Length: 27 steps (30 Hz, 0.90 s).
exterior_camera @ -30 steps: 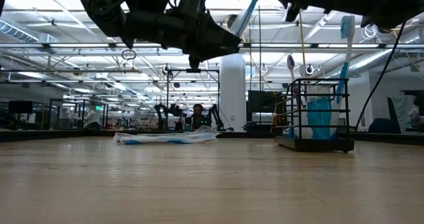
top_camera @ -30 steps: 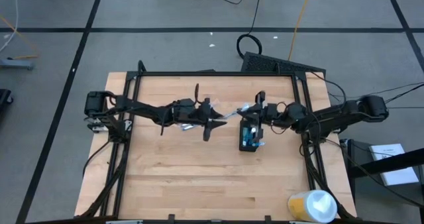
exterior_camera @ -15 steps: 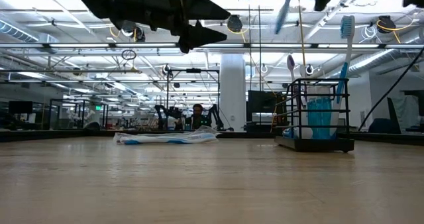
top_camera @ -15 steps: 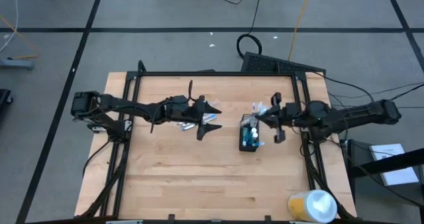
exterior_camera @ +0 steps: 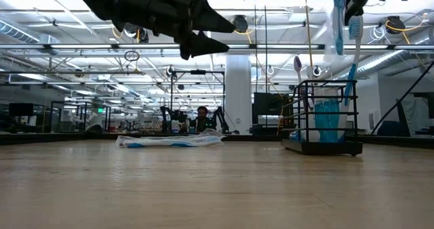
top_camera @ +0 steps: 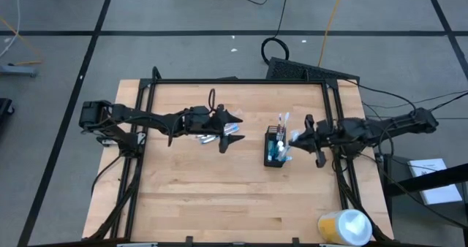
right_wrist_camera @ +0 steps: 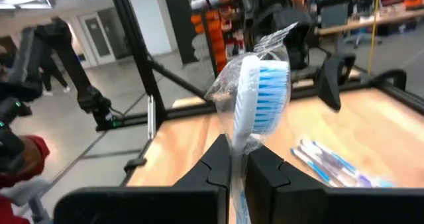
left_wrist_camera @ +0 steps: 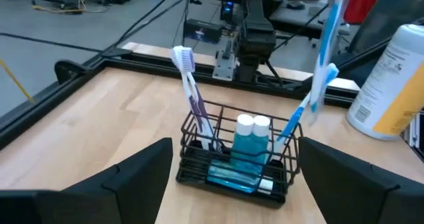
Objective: Pick & Place toothbrushing station
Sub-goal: Put the blue toothbrush into the bottom section of the mesh organizer
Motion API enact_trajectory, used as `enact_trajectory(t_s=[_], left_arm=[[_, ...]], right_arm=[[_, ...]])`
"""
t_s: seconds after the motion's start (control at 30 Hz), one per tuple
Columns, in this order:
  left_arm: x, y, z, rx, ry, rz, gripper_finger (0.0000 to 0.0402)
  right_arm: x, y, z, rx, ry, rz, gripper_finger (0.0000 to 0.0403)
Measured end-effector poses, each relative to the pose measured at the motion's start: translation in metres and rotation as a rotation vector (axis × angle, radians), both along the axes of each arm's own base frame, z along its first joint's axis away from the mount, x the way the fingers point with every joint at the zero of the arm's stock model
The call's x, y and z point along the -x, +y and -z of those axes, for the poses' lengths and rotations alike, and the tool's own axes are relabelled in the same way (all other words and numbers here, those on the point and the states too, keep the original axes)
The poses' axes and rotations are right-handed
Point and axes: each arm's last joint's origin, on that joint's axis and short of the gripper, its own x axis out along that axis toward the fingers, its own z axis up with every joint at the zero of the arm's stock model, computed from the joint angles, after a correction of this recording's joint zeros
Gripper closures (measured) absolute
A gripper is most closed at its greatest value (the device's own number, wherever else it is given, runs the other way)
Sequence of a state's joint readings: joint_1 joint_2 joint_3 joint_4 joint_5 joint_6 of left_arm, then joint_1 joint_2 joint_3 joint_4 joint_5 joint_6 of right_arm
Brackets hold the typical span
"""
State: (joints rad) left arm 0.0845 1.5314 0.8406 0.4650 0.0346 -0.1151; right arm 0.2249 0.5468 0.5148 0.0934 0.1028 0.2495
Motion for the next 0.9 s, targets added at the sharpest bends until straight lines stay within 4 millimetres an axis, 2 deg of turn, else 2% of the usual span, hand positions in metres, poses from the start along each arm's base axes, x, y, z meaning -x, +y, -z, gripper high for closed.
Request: enact_trajectory(t_s=[0.23, 0.47, 0.67, 0.9], left_arm=[[0.0, 0.0, 0.0, -0.002, -0.001, -0.009, 0.0085], [0.0, 0.0, 0.0, -0.002, 0.0, -0.009, 0.0076], [0.0, 0.0, 0.001, -0.001, 0.007, -0.009, 0.0085], [0.0, 0.0, 0.001, -0.001, 0.007, -0.009, 0.0091]], right_arm=[[-0.014, 0.003, 0.011, 0.019, 0.085, 0.003, 0.0393], [-0.025, 0.006, 0.02, 0.035, 0.136, 0.005, 0.0393], [-0.025, 0.005, 0.032, 0.072, 0.116, 0.05, 0.0393], [-0.019, 0.004, 0.031, 0.078, 0.068, 0.042, 0.0393]])
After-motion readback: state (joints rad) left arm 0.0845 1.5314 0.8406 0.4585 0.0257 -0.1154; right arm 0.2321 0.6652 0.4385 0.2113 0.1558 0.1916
